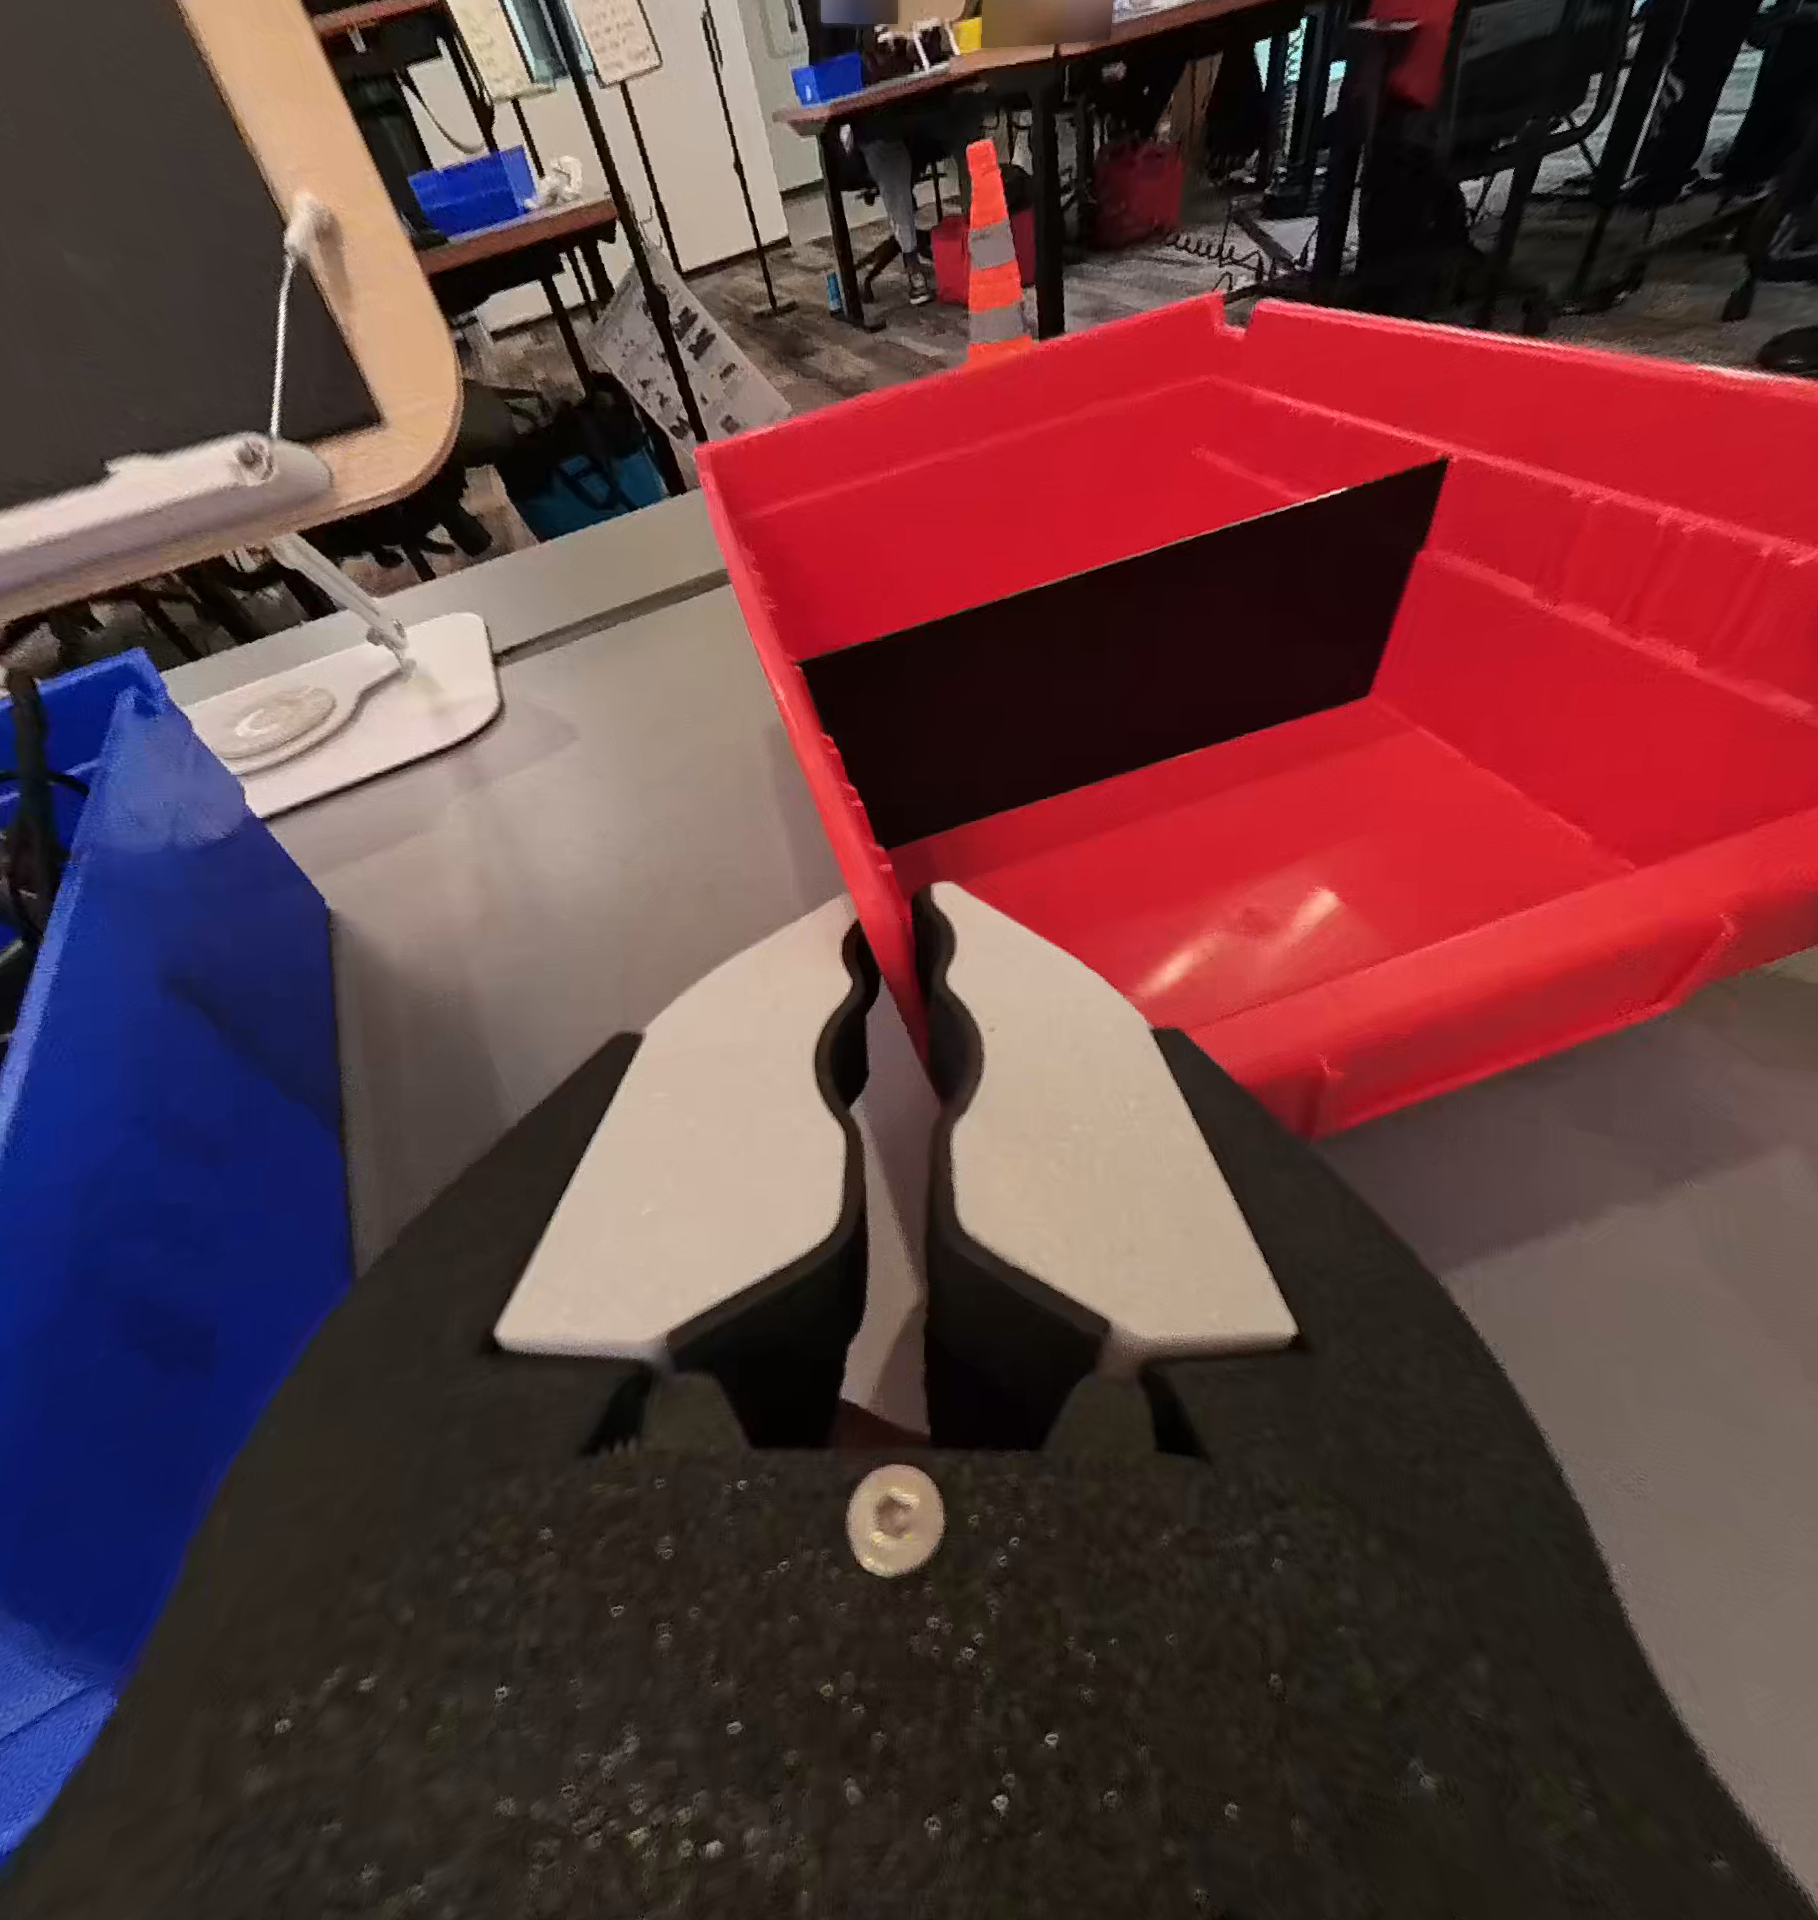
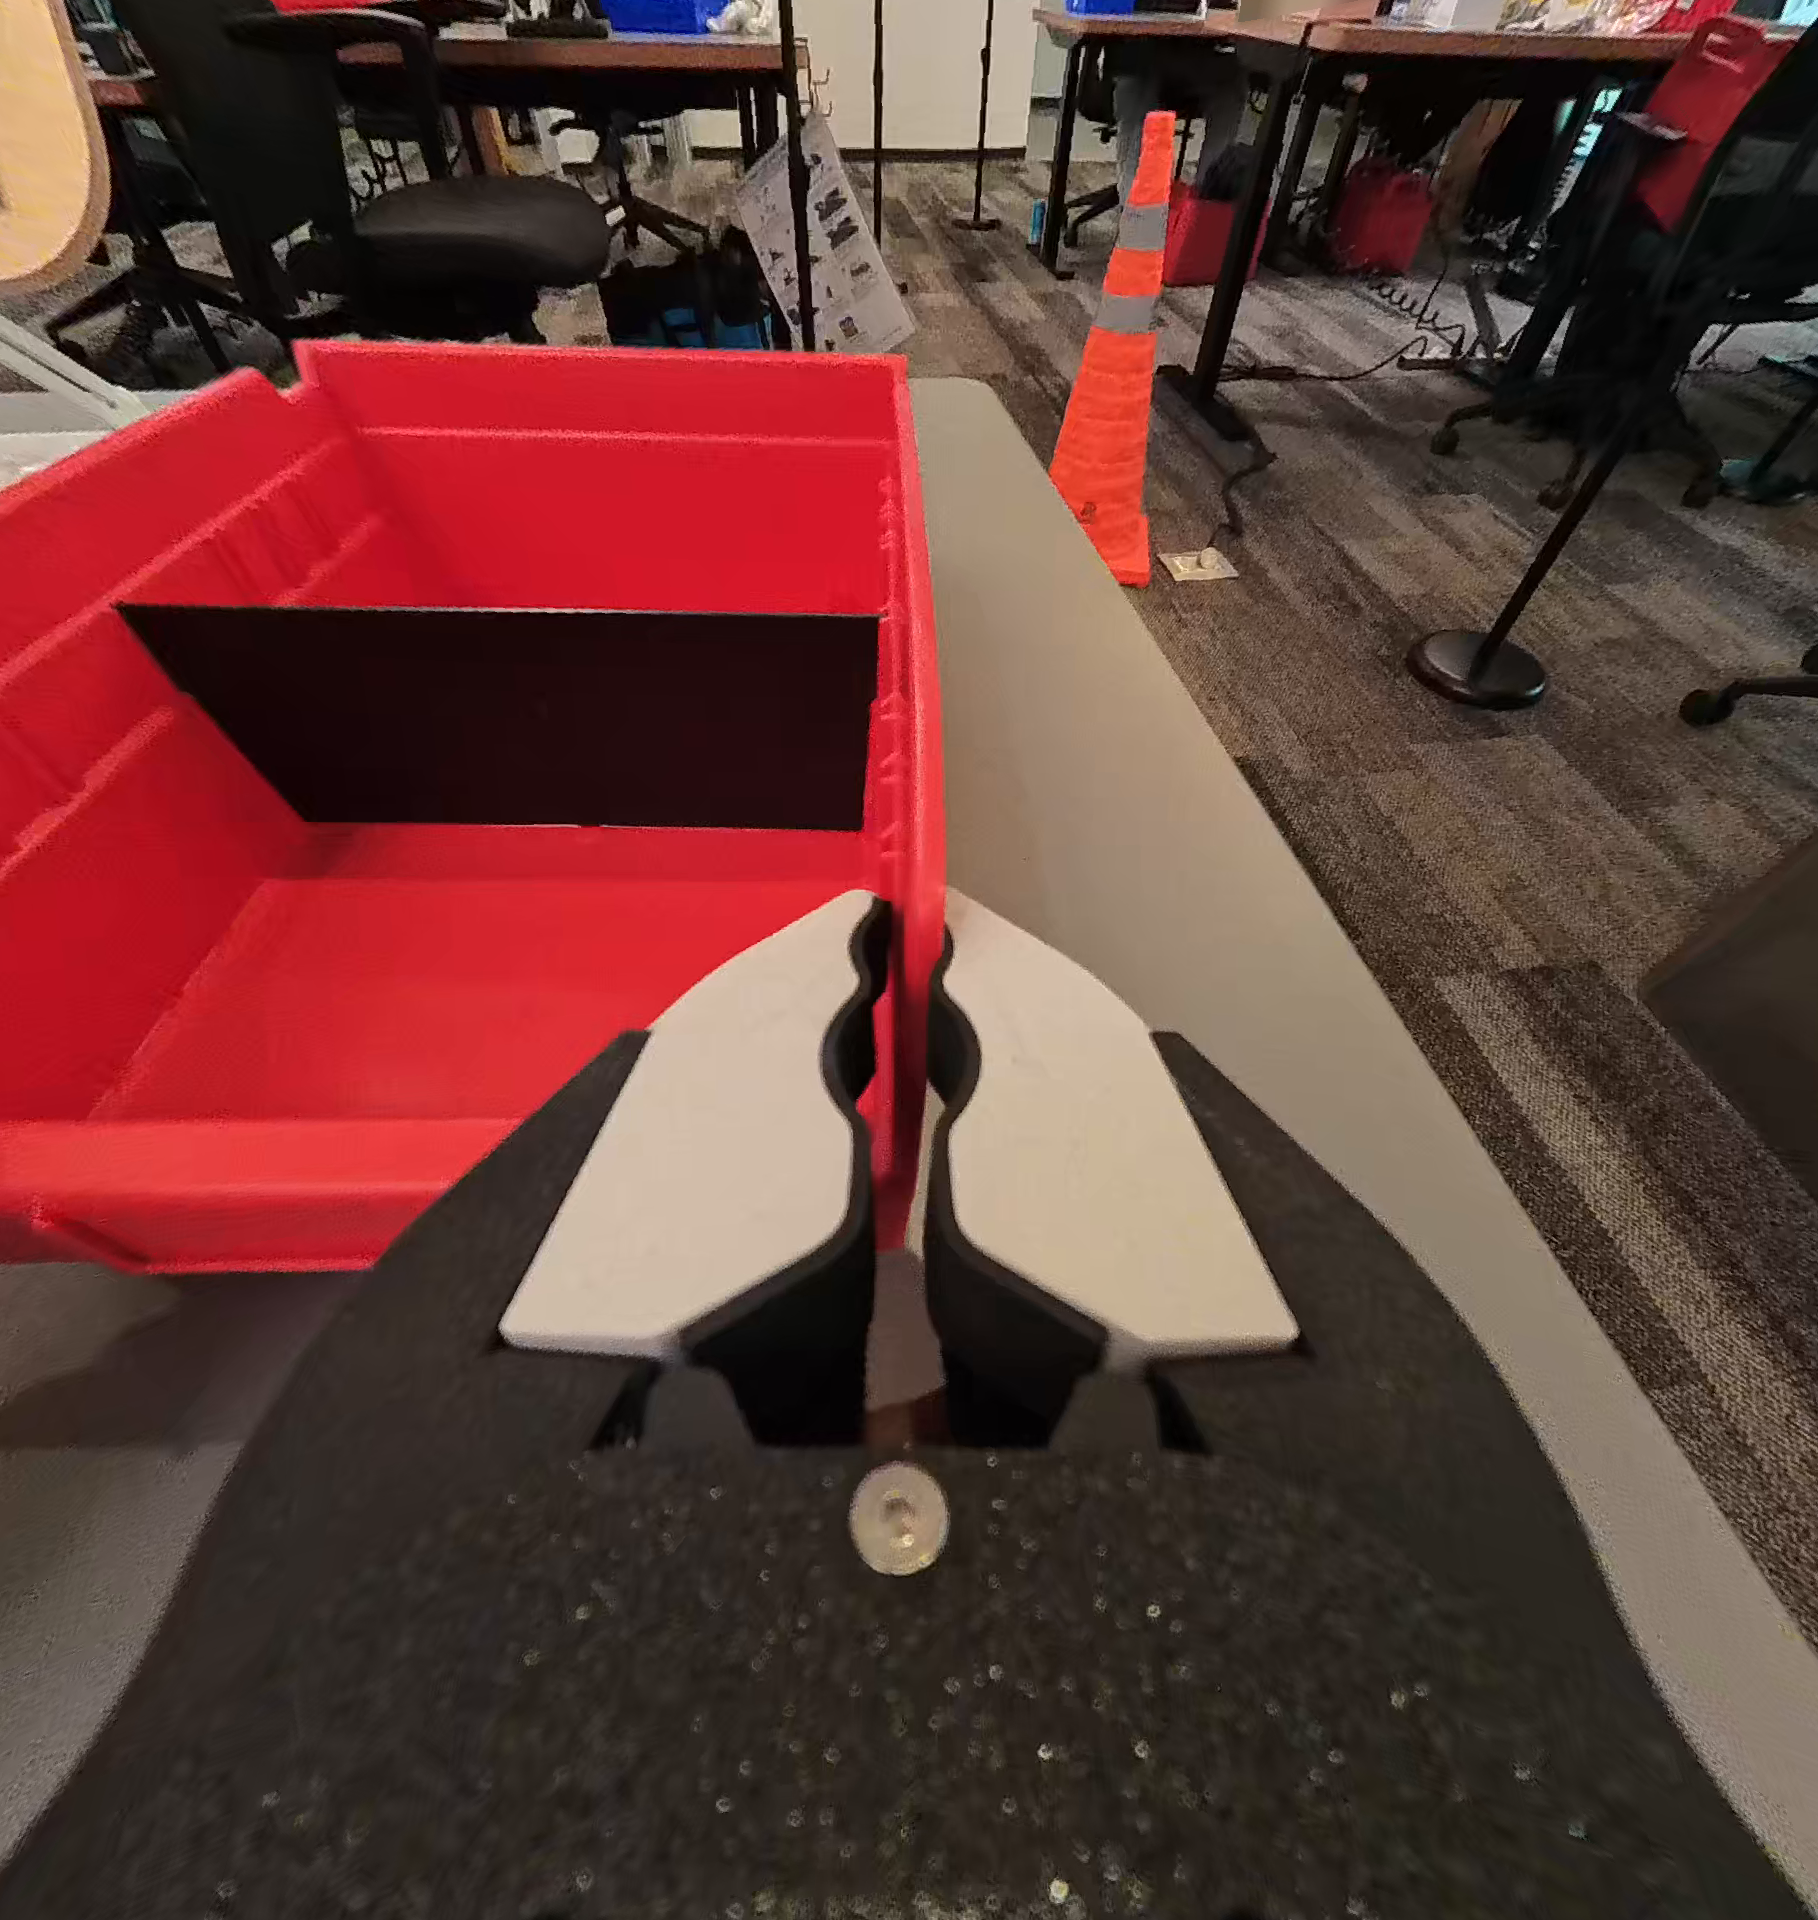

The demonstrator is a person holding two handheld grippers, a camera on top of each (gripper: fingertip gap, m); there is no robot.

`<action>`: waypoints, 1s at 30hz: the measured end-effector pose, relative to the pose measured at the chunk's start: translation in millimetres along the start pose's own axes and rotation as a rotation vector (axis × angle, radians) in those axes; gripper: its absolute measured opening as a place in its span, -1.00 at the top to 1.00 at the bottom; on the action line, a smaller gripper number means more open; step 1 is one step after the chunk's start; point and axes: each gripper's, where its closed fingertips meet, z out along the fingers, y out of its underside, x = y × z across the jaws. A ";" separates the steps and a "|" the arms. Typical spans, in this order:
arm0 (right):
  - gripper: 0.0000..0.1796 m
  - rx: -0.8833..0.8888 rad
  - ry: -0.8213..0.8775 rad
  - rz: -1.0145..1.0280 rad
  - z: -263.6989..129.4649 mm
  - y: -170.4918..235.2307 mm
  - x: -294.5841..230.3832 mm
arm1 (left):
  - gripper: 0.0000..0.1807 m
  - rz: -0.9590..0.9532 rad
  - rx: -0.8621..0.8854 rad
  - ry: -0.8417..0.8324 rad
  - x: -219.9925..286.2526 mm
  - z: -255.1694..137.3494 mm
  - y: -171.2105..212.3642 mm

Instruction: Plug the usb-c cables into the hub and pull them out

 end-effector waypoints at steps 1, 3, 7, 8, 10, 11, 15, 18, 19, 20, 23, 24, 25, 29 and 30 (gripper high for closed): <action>0.96 -0.007 0.005 -0.004 2.8 2.3 0.1 | 0.94 -0.026 -0.016 0.010 0.3 0.8 3.6; 0.94 -0.033 0.015 0.001 9.7 10.6 1.4 | 0.92 -0.104 -0.028 0.048 3.9 2.5 10.1; 0.93 -0.068 0.010 0.034 13.3 16.4 3.1 | 0.89 -0.101 -0.058 0.075 9.1 0.7 12.5; 0.92 -0.074 0.008 0.037 12.6 16.7 3.7 | 0.87 -0.093 -0.094 0.120 13.7 -1.9 15.8; 0.83 -0.060 -0.002 0.033 7.8 12.4 5.3 | 0.75 -0.097 -0.112 0.207 18.4 -15.2 16.4; 0.77 -0.052 0.007 0.029 3.9 8.7 8.5 | 0.75 -0.081 -0.114 0.228 14.9 -25.0 15.9; 0.59 0.028 0.072 0.044 -17.5 -14.5 17.7 | 0.74 -0.058 -0.040 0.251 -31.1 -76.2 0.5; 0.57 0.091 0.011 -0.005 -35.2 -32.2 -14.4 | 0.72 -0.089 0.015 0.208 -98.9 -116.5 -3.6; 0.57 0.116 -0.024 -0.028 -40.7 -37.5 -32.7 | 0.72 -0.096 0.033 0.172 -126.1 -129.1 -1.1; 0.57 0.140 -0.060 -0.059 -45.7 -41.9 -53.9 | 0.70 -0.092 0.043 0.114 -155.6 -138.9 4.5; 0.57 0.160 -0.224 -0.145 -59.0 -44.1 -140.9 | 0.60 -0.028 0.054 -0.115 -236.0 -163.8 30.6; 0.57 0.149 -0.307 -0.155 -63.8 -40.4 -175.6 | 0.53 -0.037 0.049 -0.162 -254.1 -170.4 41.9; 0.55 0.132 -0.397 -0.151 -69.4 -35.2 -211.1 | 0.48 -0.069 0.037 -0.181 -266.1 -174.4 54.6; 0.44 0.021 -0.588 -0.087 -78.0 -9.9 -314.3 | 0.38 -0.195 -0.124 -0.100 -275.1 -161.8 94.7; 0.42 -0.006 -0.553 -0.090 -71.1 -4.3 -324.2 | 0.38 -0.202 -0.138 -0.095 -278.3 -157.2 99.7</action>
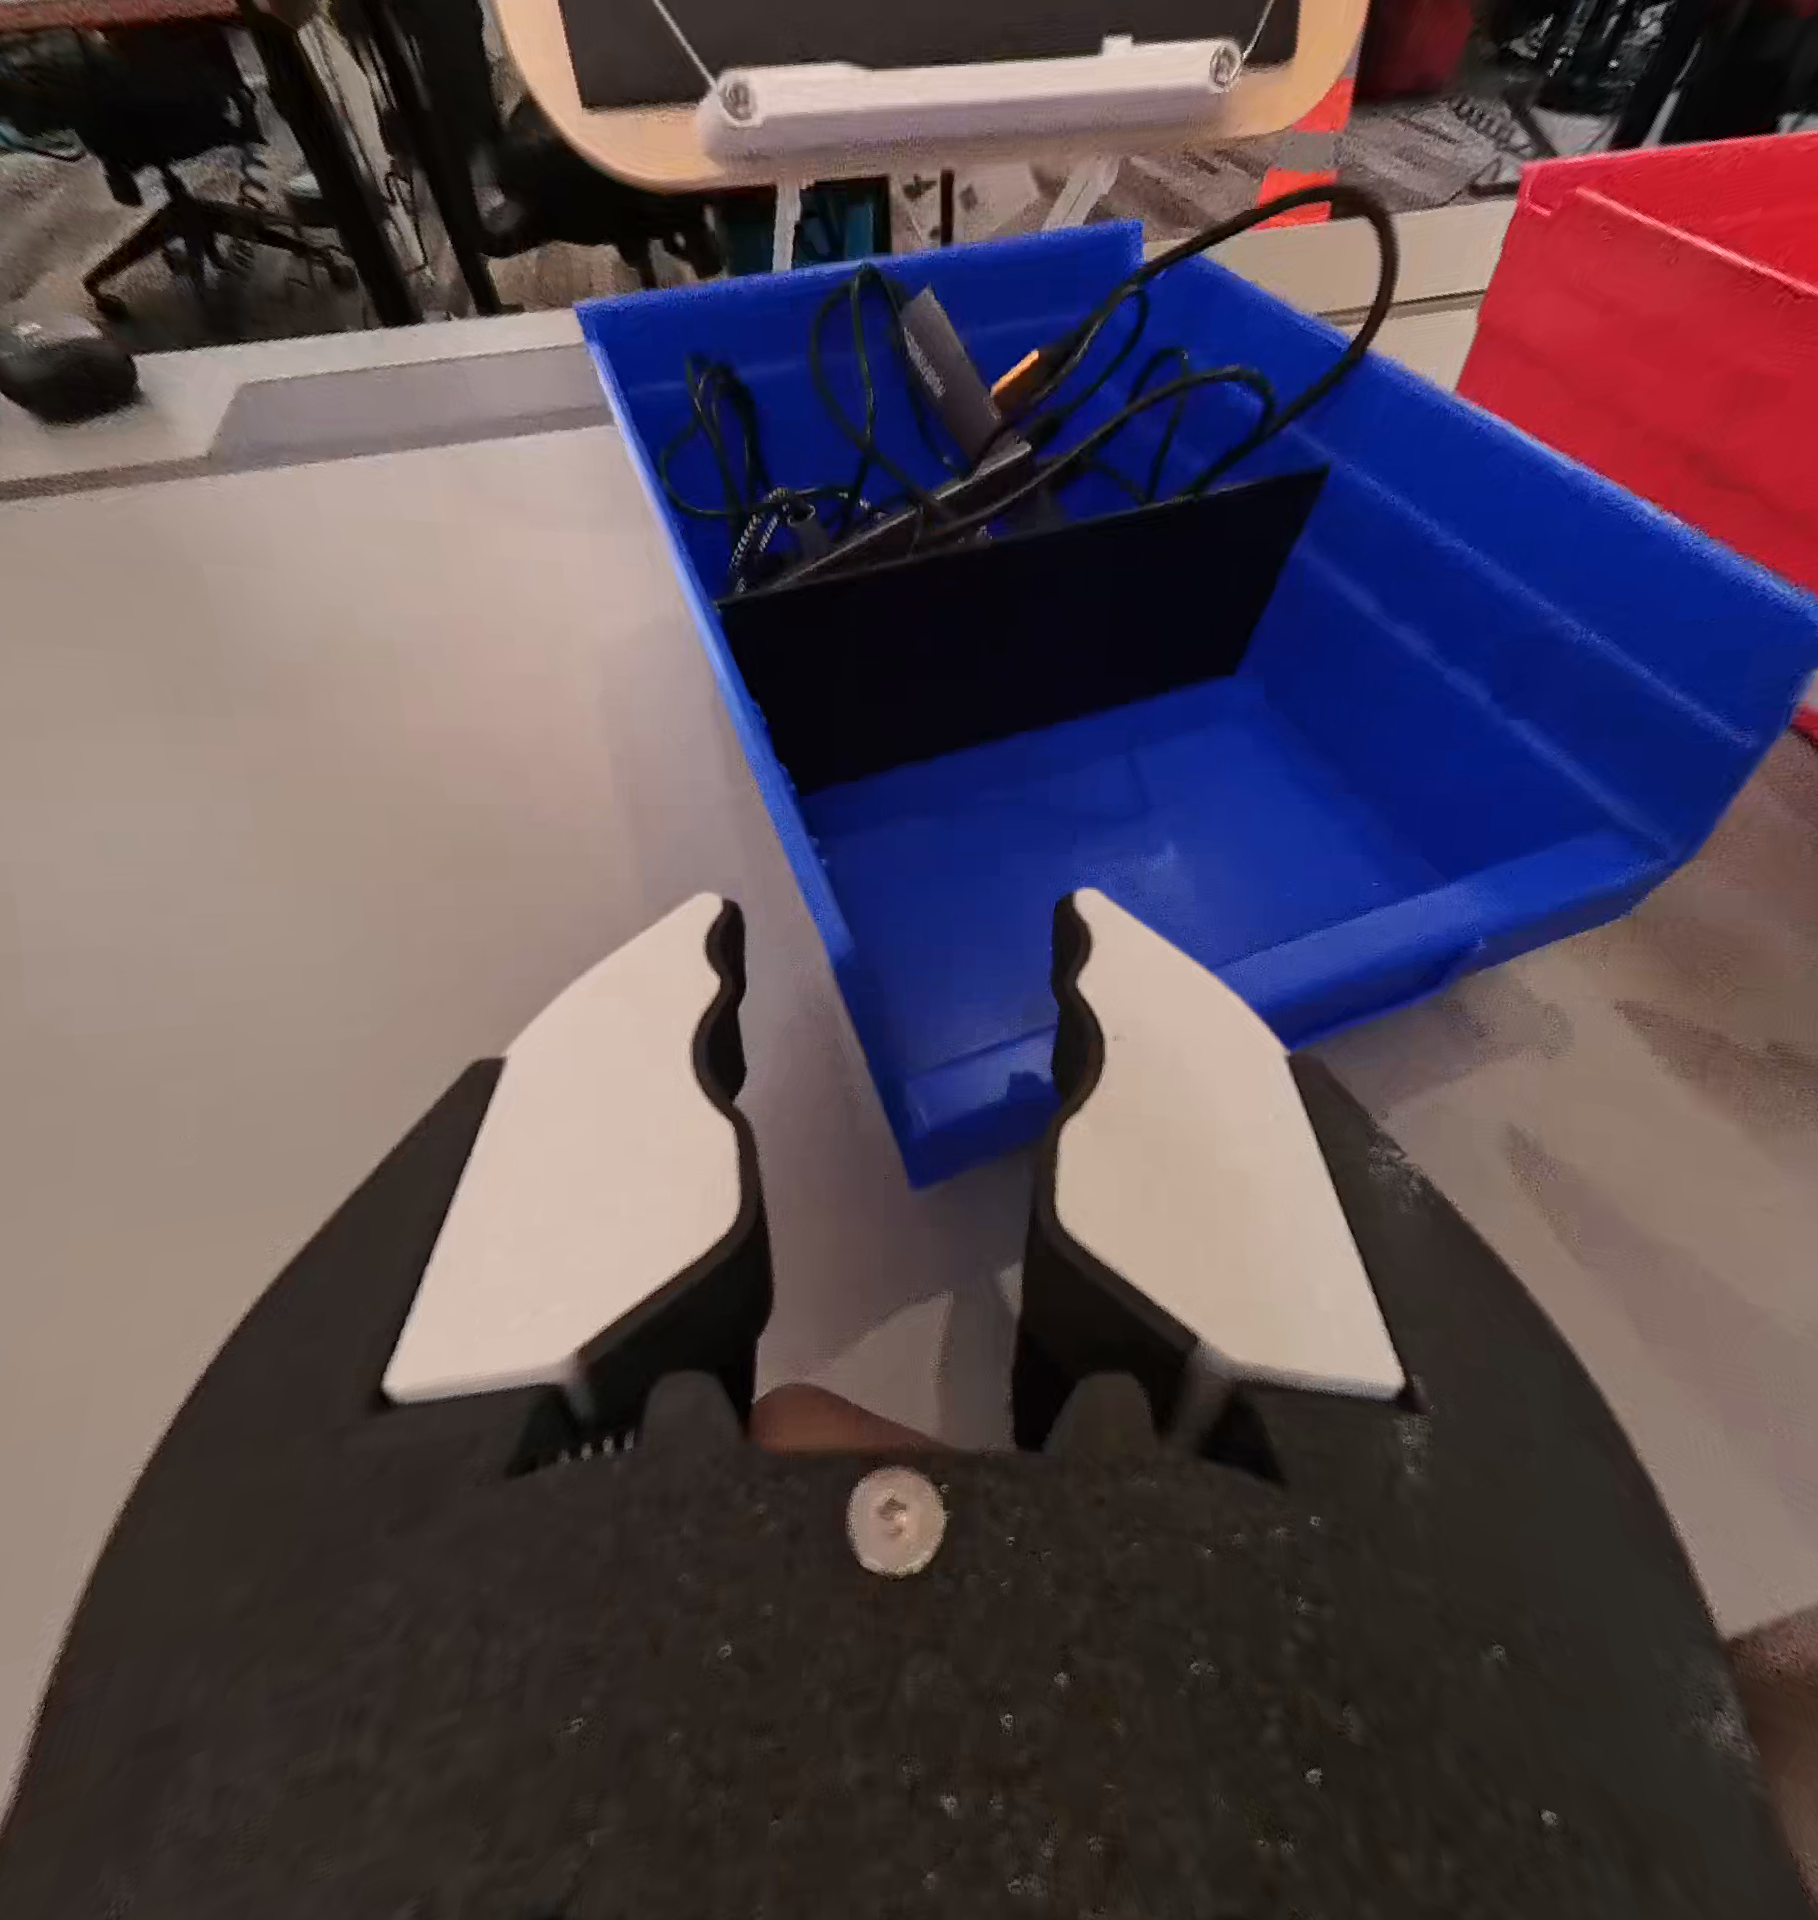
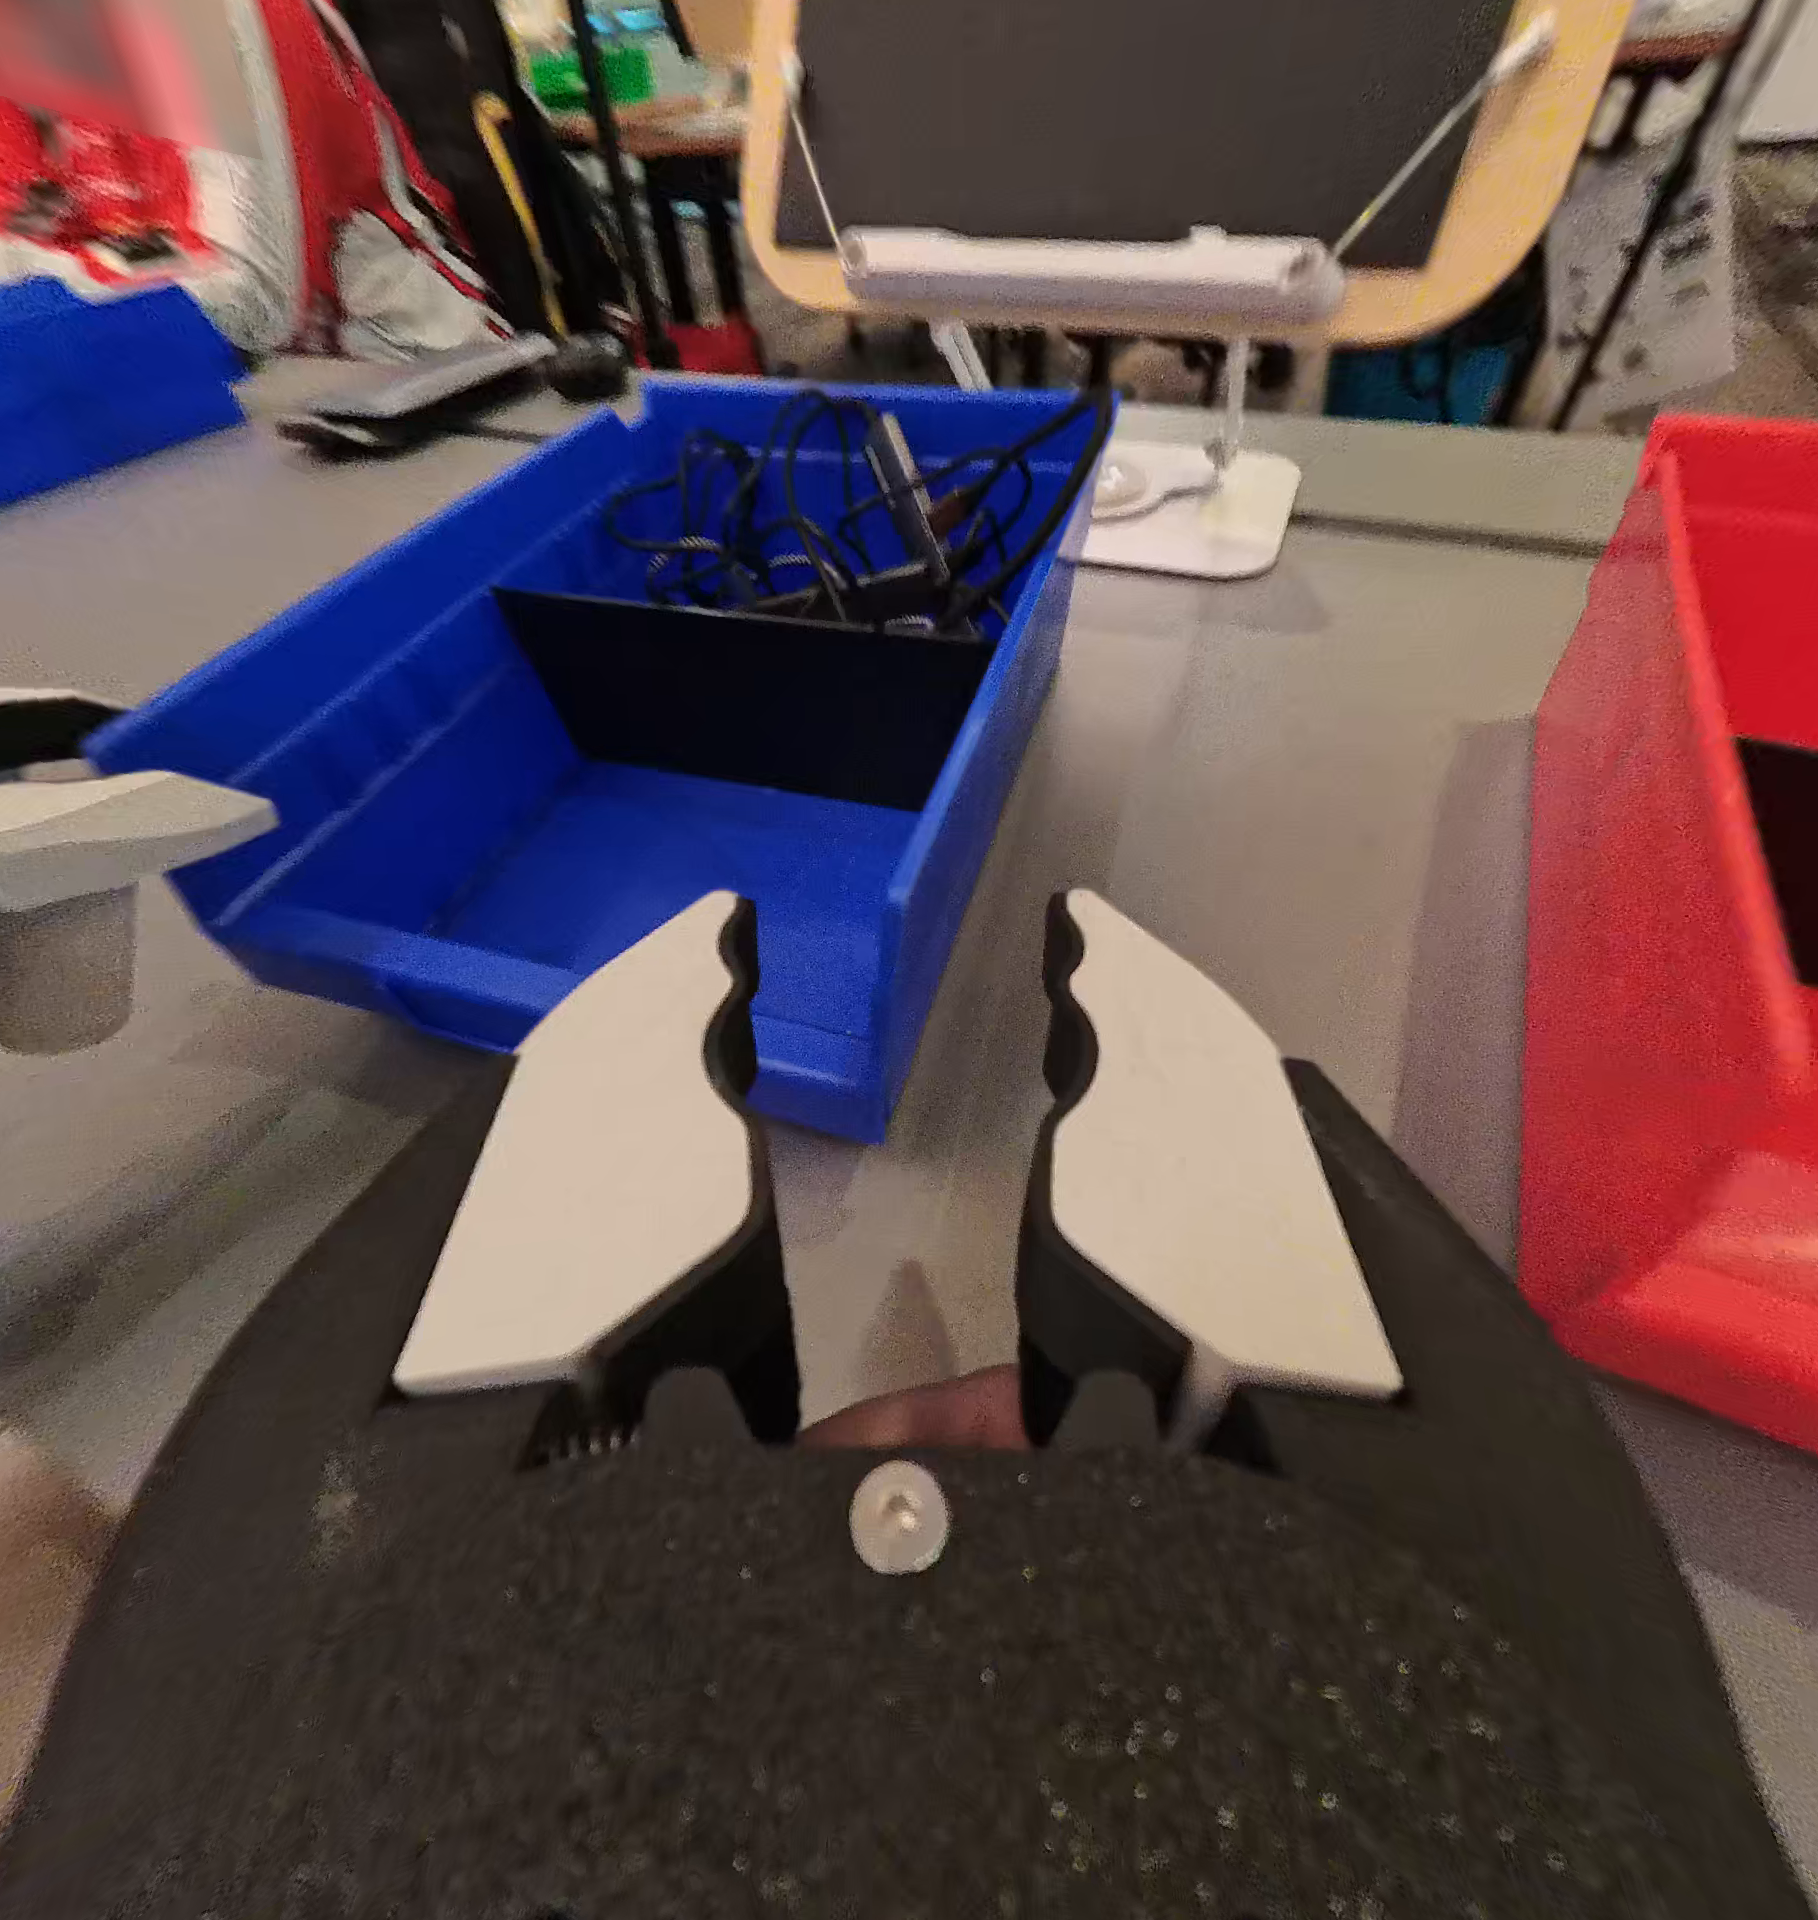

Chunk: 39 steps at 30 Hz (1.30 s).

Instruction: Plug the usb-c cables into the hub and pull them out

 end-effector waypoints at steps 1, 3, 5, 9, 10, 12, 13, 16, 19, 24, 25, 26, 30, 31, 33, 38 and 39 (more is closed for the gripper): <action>0.42 -0.037 0.054 -0.009 10.7 6.0 -0.3 | 0.41 -0.002 -0.005 0.019 -0.7 5.6 2.4; 0.43 -0.110 0.161 -0.026 29.3 18.4 5.6 | 0.51 -0.012 -0.038 0.043 -3.5 16.1 8.4; 0.49 -0.166 0.184 0.004 44.0 29.6 5.8 | 0.72 -0.002 -0.087 0.083 -4.5 26.4 16.7; 0.93 -0.167 0.174 0.120 51.7 28.6 -2.8 | 0.85 -0.044 -0.105 0.065 -21.2 34.6 16.5; 0.94 -0.158 0.197 0.109 51.8 26.1 -5.6 | 0.88 -0.036 -0.115 0.050 -25.7 35.0 16.3; 0.97 -0.130 0.266 0.074 52.0 19.5 -16.2 | 0.95 -0.006 -0.112 -0.014 -39.3 34.3 13.9; 0.98 -0.112 0.300 0.058 52.6 15.1 -23.2 | 0.96 -0.008 -0.113 -0.029 -47.2 33.2 11.8; 0.97 -0.058 0.296 0.058 63.5 -0.3 -61.0 | 0.97 -0.048 -0.106 -0.077 -88.4 24.8 7.4; 0.96 -0.022 0.272 0.000 79.5 -16.3 -117.0 | 0.98 -0.088 -0.063 -0.145 -144.3 1.3 3.4; 0.94 0.000 0.192 -0.076 117.3 -27.5 -209.4 | 0.98 -0.057 0.005 -0.190 -240.4 -29.7 4.8; 0.94 -0.003 0.184 -0.084 124.9 -27.6 -222.0 | 0.98 -0.058 0.005 -0.197 -253.7 -33.7 7.3; 0.94 -0.011 0.175 -0.086 131.5 -26.5 -232.1 | 0.98 -0.056 0.003 -0.204 -265.1 -36.0 9.8; 0.94 -0.053 0.165 -0.079 150.5 -18.1 -248.9 | 0.99 -0.092 -0.017 -0.192 -285.9 -36.3 21.1; 0.94 -0.065 0.165 -0.074 153.0 -15.1 -249.6 | 0.98 -0.094 -0.028 -0.190 -287.2 -34.4 24.2; 0.94 -0.086 0.155 -0.065 156.6 -7.5 -248.9 | 0.98 -0.093 -0.055 -0.185 -288.3 -28.5 30.9; 0.90 -0.087 0.052 -0.092 162.1 1.7 -252.9 | 0.97 -0.125 -0.115 -0.227 -293.5 -20.5 42.4; 0.88 -0.095 0.012 -0.097 160.4 2.6 -254.5 | 0.97 -0.135 -0.113 -0.234 -293.4 -21.1 42.6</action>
